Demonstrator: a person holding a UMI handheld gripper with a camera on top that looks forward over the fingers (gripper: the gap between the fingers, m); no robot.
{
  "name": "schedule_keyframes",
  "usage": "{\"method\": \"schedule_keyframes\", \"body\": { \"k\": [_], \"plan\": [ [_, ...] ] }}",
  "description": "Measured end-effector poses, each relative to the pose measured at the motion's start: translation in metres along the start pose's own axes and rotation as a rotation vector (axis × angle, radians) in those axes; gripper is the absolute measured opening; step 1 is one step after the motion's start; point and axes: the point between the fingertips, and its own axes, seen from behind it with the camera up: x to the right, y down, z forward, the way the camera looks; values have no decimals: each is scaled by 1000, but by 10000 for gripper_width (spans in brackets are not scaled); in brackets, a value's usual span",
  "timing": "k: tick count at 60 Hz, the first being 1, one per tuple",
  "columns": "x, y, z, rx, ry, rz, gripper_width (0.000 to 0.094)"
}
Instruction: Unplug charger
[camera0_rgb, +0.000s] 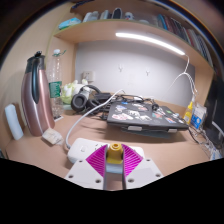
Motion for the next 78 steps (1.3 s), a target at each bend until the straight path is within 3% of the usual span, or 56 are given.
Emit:
{"method": "schedule_keyframes", "body": {
  "k": [14,18,22,29,40,54,61,78],
  "plan": [
    [-2,-3,-3,4,-49,22,157],
    [5,-44,-26,126,-50,63,155],
    [29,-102,-62,269,13,20,154],
    [54,-150,-108,315,-10,40,153],
    [116,-121,-109,213,57,53,155],
    [133,17,-36,-167,24,71,161],
    [129,58,-15,-305,-5,66,193],
    [132,57,14,-382,-29,95,309]
  ]
}}
